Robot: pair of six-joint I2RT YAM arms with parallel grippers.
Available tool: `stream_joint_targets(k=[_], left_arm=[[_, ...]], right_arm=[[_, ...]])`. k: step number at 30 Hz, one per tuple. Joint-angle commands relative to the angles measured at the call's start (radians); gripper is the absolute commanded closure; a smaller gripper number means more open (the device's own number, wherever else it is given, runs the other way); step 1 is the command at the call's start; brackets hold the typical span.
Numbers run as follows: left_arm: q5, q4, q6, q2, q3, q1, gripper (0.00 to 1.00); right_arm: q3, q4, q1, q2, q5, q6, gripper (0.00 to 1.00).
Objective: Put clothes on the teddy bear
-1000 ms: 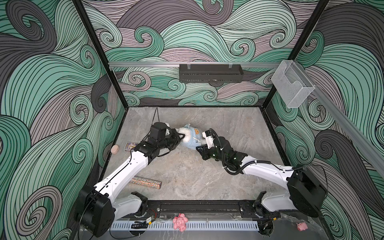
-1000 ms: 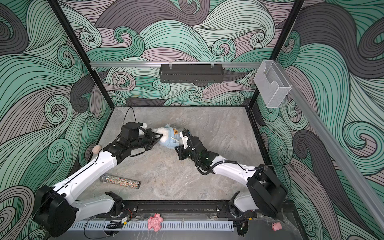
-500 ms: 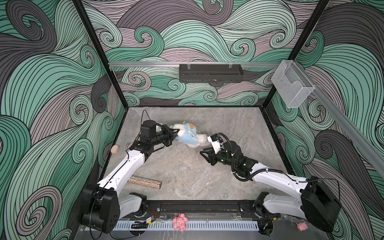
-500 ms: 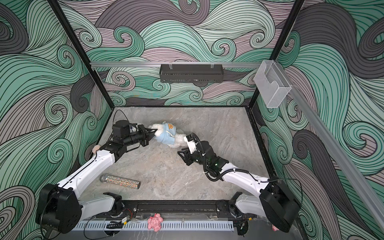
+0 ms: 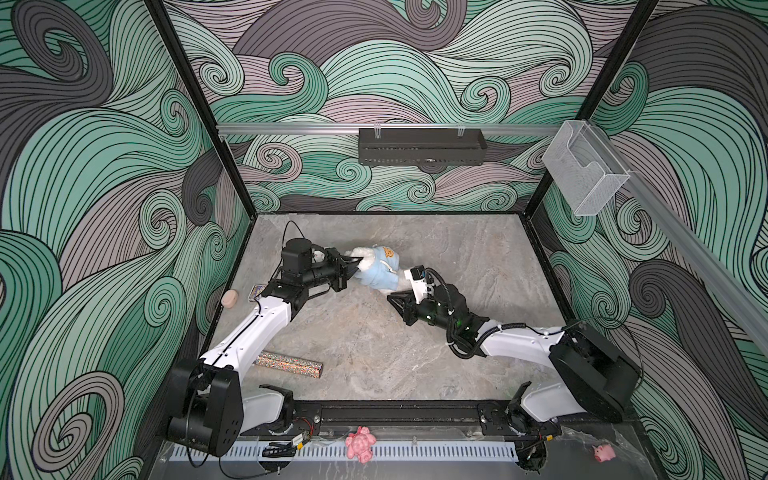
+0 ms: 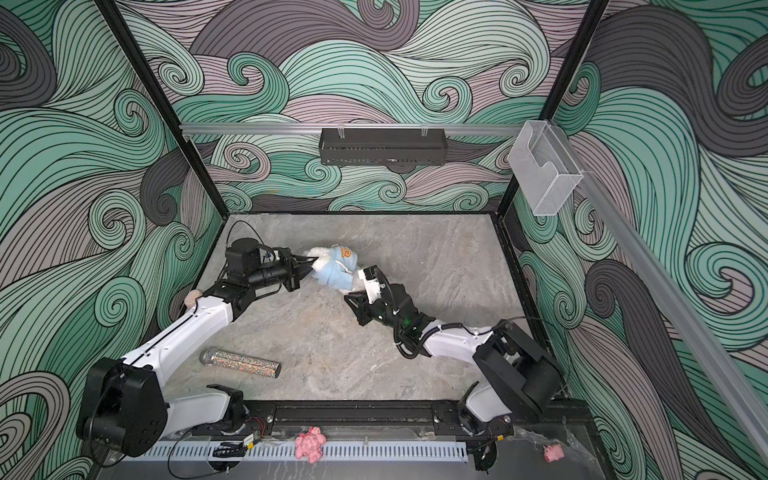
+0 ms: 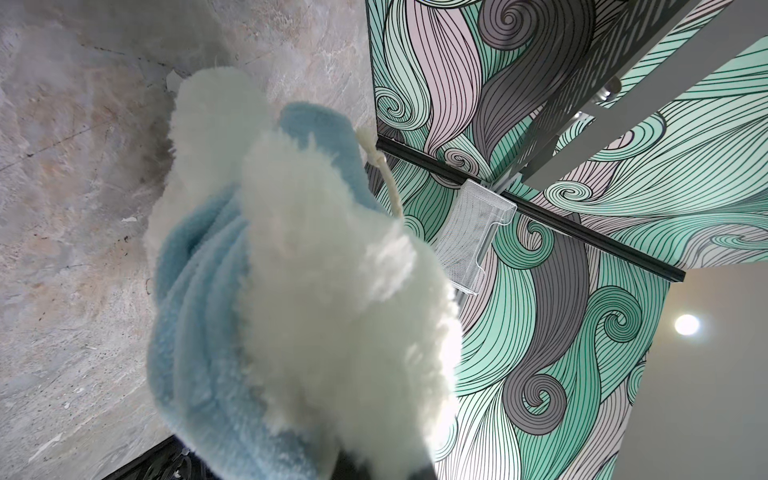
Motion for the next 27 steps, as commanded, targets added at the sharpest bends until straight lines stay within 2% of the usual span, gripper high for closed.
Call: stream_joint_targets(k=[1, 13, 27], left_arm=[[0.035, 0.060, -0.009, -0.005, 0.022, -0.005, 1.00], [0.040, 0.061, -0.007, -0.001, 0.030, -0.016, 1.00], [0.039, 0.066, -0.006, 0.005, 0.045, -0.020, 1.00]], right_arm=[[0.044, 0.099, 0.004, 0.024, 0.035, 0.032, 0.79], [0.093, 0.057, 0.003, 0.059, 0.158, 0.011, 0.82], [0.037, 0.068, 0.003, 0.060, 0.129, -0.055, 0.79]])
